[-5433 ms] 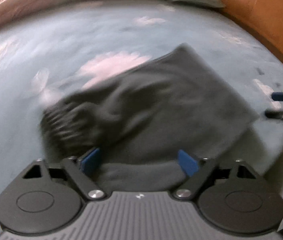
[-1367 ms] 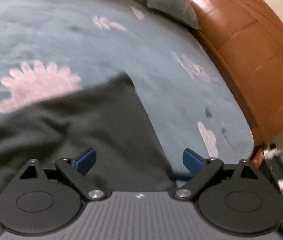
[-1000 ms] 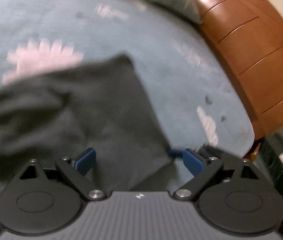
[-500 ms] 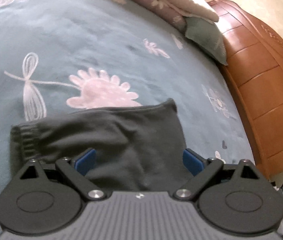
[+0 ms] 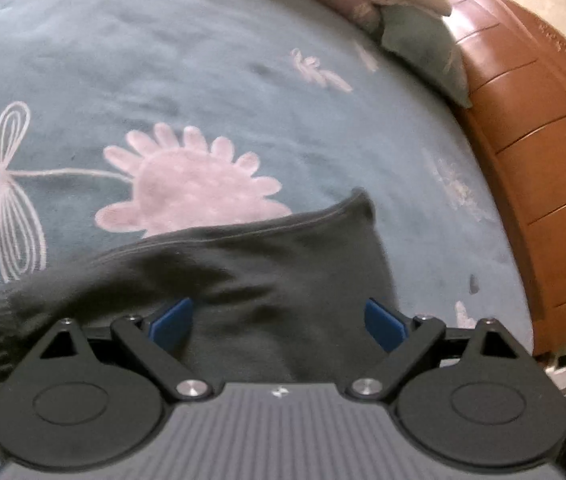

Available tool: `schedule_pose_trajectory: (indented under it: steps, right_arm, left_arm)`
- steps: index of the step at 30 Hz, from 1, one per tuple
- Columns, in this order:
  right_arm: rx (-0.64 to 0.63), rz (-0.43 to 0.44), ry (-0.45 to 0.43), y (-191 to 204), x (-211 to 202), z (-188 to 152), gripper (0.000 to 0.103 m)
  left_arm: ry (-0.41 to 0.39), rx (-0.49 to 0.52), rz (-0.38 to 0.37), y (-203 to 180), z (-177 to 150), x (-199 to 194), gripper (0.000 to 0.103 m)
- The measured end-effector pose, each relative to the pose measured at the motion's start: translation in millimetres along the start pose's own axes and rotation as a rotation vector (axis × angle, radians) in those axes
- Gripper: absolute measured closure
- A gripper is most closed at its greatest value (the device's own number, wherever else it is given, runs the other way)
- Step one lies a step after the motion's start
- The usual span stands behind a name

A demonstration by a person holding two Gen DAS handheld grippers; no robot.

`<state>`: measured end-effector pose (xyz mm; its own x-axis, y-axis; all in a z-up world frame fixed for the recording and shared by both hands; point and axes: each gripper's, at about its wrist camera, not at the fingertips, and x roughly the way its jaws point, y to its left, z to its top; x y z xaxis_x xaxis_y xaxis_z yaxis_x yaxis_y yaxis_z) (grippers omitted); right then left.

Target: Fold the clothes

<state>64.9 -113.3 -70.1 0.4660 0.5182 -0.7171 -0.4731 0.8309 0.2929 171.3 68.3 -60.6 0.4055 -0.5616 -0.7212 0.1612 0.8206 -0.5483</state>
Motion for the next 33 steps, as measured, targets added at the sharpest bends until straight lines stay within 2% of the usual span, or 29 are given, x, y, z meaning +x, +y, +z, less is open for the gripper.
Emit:
schedule_pose_trajectory:
  steps: [3,5,10,12,18,23,26,33]
  right_arm:
    - [0.021,0.007,-0.032,0,-9,-1,0.002]
    - [0.025,0.001,-0.039,0,-11,0,0.002]
    - [0.052,-0.030,-0.054,-7,-27,-3,0.002]
    - [0.072,-0.039,-0.061,-12,-35,-6,0.002]
    - [0.092,-0.051,-0.078,-17,-43,-11,0.002]
    - [0.091,-0.070,-0.089,-13,-45,-12,0.002]
    - [0.095,-0.078,-0.088,-11,-47,-14,0.002]
    - [0.102,-0.098,-0.092,-3,-49,-15,0.002]
  left_arm:
    - [-0.001,0.051,-0.090,-20,1,-5,0.009]
    - [0.013,0.084,-0.117,-33,4,3,0.009]
    - [0.078,0.124,-0.046,-43,8,46,0.009]
    - [0.079,0.127,-0.029,-43,8,51,0.009]
    - [0.013,0.152,-0.005,-50,2,1,0.009]
    - [-0.015,0.140,0.042,-34,-26,-42,0.009]
    - [0.001,0.112,0.104,-20,-47,-49,0.009]
    - [0.041,0.026,0.092,4,-69,-43,0.009]
